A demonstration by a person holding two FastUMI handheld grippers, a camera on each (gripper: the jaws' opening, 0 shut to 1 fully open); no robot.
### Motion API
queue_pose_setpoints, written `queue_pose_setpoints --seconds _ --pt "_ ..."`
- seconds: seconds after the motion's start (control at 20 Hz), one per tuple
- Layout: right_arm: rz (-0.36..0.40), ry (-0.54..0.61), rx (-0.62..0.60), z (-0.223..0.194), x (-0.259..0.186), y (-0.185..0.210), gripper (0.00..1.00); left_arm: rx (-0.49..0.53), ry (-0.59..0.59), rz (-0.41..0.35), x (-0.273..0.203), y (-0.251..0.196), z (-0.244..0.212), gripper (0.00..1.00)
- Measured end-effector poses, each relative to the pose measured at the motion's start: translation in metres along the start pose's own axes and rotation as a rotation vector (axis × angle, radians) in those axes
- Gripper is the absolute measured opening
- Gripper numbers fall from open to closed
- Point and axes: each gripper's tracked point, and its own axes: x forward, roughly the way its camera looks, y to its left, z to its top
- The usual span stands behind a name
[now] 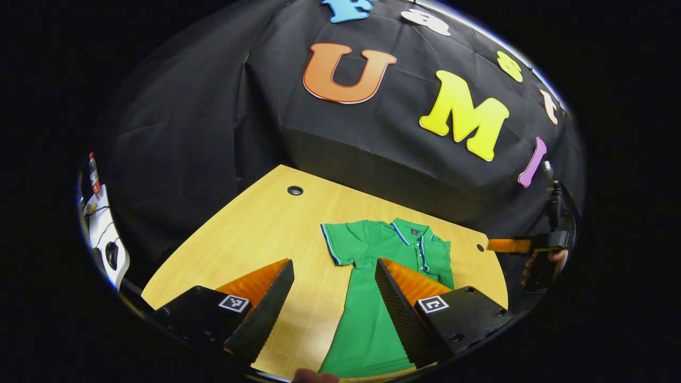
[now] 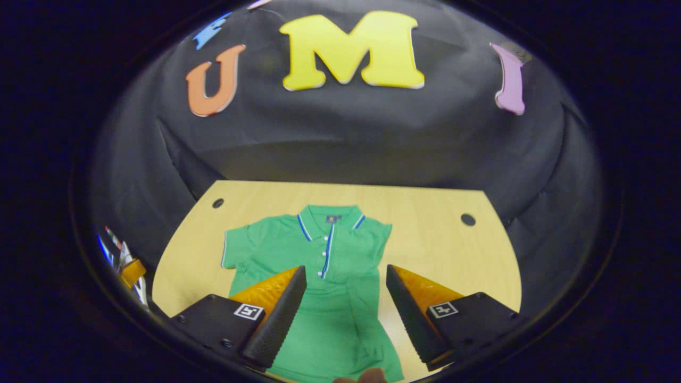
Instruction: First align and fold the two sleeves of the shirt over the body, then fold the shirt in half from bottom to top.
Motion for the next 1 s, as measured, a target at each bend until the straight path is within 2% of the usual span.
queue_pose_setpoints --seconds 0.15,0.4,0.55,0.85,0.9,1.0 --pt "0.006 -0.136 -0.069 0.005 -0.063 -0.008 0.96 -0.015 0.095 -0.095 0.026 -0.017 -0.005 0.99" --pt "-0.066 -0.106 -0.109 -0.044 -0.125 -0.067 0.96 -0.117 0.293 -0.202 0.076 -0.032 -0.005 0.99" --pt "-0.092 -0.074 -0.088 -0.071 -0.144 -0.091 0.96 -0.143 0.420 -0.196 0.107 -0.026 -0.011 0.98" --pt "-0.124 0.037 -0.003 -0.121 -0.148 -0.123 0.96 -0.201 0.665 -0.131 0.169 -0.010 -0.027 0.98" --pt "-0.136 0.046 0.009 -0.126 -0.149 -0.129 0.90 -0.200 0.699 -0.135 0.180 -0.009 -0.031 0.98" --pt "-0.164 0.065 0.033 -0.134 -0.152 -0.143 0.89 -0.202 0.747 -0.109 0.200 0.000 -0.039 0.98"
